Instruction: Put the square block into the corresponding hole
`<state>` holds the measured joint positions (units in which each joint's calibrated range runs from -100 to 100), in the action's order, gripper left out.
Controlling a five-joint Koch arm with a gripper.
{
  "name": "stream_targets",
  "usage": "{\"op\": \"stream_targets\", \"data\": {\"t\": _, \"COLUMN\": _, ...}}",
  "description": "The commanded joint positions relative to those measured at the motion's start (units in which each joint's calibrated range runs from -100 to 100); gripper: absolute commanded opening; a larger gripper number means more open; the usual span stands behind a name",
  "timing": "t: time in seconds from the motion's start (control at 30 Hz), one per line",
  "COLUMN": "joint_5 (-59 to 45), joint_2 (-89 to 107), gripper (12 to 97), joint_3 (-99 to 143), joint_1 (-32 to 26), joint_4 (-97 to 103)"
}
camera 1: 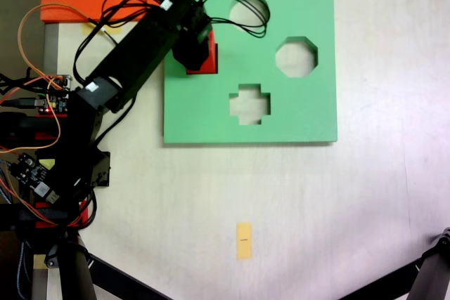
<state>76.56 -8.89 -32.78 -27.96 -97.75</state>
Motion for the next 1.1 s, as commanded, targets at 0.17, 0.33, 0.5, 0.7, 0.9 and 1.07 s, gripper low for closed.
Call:
{"op": "stream_targets", "data": {"t": 0.17, "joint_5": -0.2, "joint_2": -5.63, "gripper": 62.9, "joint_3": -1.42, "joint_1": -0.2, "joint_4": -2.25}}
{"op": "stream_targets", "data": {"t": 0.33, "joint_5": -0.2, "joint_2": -4.1, "gripper": 77.7, "joint_3": -1.02, "joint_1": -0.2, "joint_4": -2.25}}
{"op": "stream_targets", "data": {"t": 0.5, "joint_5": -0.15, "joint_2": 3.17, "gripper": 85.0, "joint_3": -1.12, "joint_1": -0.24, "joint_4": -2.25}}
{"op": "stream_targets", "data": {"t": 0.7, "joint_5": -0.63, "joint_2": 20.34, "gripper": 84.9, "joint_3": -1.82, "joint_1": -0.24, "joint_4": -2.25}}
{"op": "stream_targets", "data": {"t": 0.9, "joint_5": -18.95, "joint_2": 43.11, "gripper": 83.7, "joint_3": -2.42, "joint_1": 4.54, "joint_4": -2.25}}
{"op": "stream_targets", "data": {"t": 1.07, "joint_5": -32.63, "joint_2": 62.94, "gripper": 77.7, "joint_3": -2.32, "joint_1": 12.99, "joint_4": -2.25}}
